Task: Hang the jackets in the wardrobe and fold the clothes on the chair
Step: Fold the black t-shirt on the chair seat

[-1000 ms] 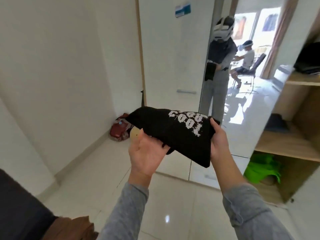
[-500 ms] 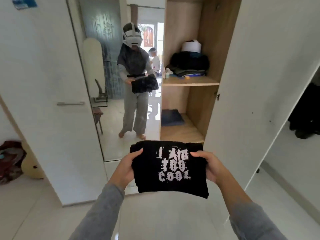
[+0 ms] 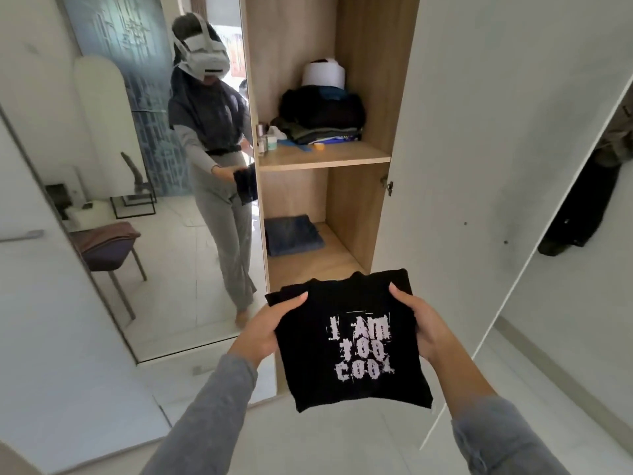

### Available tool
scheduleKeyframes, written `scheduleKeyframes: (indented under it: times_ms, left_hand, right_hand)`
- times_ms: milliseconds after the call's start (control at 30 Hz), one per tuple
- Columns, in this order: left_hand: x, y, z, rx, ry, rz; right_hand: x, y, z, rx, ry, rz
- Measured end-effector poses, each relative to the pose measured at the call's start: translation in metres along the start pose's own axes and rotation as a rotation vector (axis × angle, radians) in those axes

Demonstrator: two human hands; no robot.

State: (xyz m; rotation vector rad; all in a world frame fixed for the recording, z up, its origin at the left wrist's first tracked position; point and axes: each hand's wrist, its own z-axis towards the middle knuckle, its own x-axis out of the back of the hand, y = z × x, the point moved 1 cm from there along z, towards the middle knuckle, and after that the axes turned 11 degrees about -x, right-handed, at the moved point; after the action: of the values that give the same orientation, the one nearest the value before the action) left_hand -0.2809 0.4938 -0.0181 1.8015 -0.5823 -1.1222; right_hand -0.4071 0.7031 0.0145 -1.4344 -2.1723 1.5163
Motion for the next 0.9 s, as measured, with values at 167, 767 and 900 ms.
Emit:
scheduleKeyframes:
  times_ms: [167, 767, 900]
  left_hand:
    - [0.017, 0.03, 0.08, -0.066, -0.021, -0.061]
    - [0.025, 0.051, 0.317, -0.153, 0.073, 0.085]
    - [0.02, 0.038, 0.369, -0.173, 0.208, 0.121]
  right_hand:
    - [-0.013, -0.051, 0.057, 0.078, -0.011, 0.027]
    - [0.016, -0.165, 0.27, 0.351, 0.329, -0.274]
    - [0.029, -0.192, 0.319, 0.441, 0.398, -0.497]
